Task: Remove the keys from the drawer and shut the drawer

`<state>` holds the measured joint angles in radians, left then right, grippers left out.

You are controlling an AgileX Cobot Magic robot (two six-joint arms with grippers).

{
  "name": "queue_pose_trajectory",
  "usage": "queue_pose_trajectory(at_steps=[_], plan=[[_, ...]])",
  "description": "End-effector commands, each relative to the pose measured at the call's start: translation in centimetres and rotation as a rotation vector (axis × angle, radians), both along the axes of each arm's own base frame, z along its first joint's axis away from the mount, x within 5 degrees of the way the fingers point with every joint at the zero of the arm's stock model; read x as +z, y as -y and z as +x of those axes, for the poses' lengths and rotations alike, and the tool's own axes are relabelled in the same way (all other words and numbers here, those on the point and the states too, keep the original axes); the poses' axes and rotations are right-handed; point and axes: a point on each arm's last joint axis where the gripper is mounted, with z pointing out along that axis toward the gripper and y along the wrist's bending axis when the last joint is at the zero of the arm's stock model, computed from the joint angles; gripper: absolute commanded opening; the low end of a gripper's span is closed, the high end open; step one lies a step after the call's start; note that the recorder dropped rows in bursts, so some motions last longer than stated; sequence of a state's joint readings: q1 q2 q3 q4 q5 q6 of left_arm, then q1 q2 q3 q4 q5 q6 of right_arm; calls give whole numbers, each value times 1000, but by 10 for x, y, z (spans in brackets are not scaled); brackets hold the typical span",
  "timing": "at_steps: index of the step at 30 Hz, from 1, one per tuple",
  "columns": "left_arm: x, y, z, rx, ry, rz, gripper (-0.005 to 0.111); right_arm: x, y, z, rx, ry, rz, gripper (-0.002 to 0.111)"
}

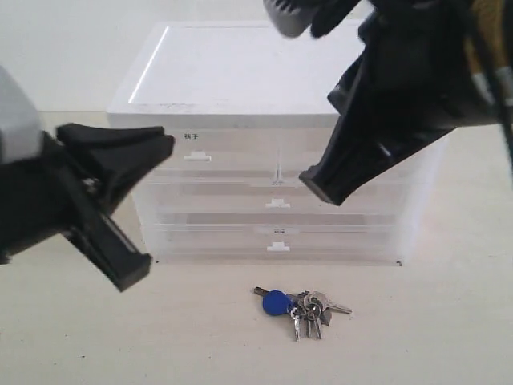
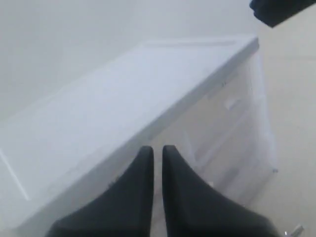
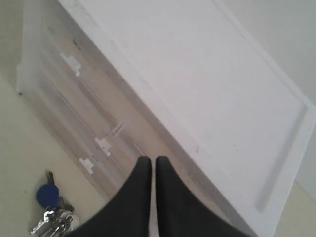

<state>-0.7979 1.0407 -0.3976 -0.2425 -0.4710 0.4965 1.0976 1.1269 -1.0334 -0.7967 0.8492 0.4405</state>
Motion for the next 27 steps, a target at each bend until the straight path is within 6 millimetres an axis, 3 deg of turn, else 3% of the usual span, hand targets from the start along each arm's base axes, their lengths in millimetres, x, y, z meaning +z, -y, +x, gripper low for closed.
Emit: queue_pose_trajectory(at_steps=[1, 13, 23, 27], plan=[[23, -27, -27, 4, 79, -182, 4, 24, 21, -19, 35, 46, 96, 0], [36, -90, -88, -12, 313, -453, 4, 65, 85, -55, 81, 147, 343, 0], [37, -112, -110, -37, 385, -536, 4, 74, 128, -76, 85, 115, 502, 0], [38, -113, -112, -38, 391, -543, 4, 70, 132, -78, 64, 79, 494, 0]])
